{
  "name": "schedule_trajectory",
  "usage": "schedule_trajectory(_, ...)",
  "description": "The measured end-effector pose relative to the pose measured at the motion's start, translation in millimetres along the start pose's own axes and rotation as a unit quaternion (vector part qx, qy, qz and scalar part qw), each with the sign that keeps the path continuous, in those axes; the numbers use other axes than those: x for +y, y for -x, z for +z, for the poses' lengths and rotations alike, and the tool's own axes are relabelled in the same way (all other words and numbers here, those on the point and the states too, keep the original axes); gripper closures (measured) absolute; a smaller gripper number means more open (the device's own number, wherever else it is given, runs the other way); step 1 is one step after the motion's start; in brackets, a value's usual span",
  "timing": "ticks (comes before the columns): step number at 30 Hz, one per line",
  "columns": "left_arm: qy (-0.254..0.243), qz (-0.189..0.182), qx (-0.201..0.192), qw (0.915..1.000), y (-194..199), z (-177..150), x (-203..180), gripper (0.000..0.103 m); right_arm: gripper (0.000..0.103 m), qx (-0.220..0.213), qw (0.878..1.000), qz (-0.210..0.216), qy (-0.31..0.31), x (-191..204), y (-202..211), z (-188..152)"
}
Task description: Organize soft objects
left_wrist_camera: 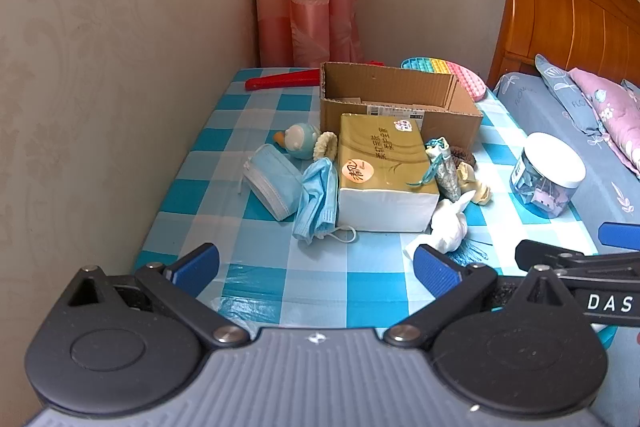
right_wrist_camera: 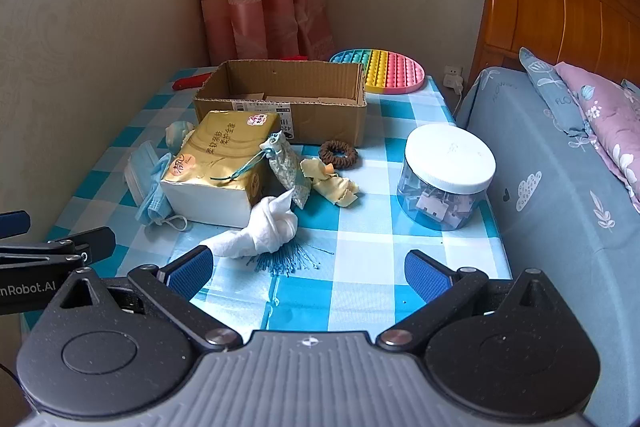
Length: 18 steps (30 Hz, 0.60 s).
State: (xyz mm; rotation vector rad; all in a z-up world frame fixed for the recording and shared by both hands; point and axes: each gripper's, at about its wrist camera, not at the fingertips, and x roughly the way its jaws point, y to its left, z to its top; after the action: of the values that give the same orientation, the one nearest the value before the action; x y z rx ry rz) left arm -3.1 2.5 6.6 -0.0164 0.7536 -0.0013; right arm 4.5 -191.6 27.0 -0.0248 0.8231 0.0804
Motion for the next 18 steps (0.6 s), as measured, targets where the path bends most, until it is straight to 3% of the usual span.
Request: schedule_trajectory(18, -0.001, 0.000, -0.001, 1.0000, 0.7, 0.5, 0.6, 0.001, 0.000, -0.003, 1.000, 0.001, 0.001, 0.3, 2.0, 0.9)
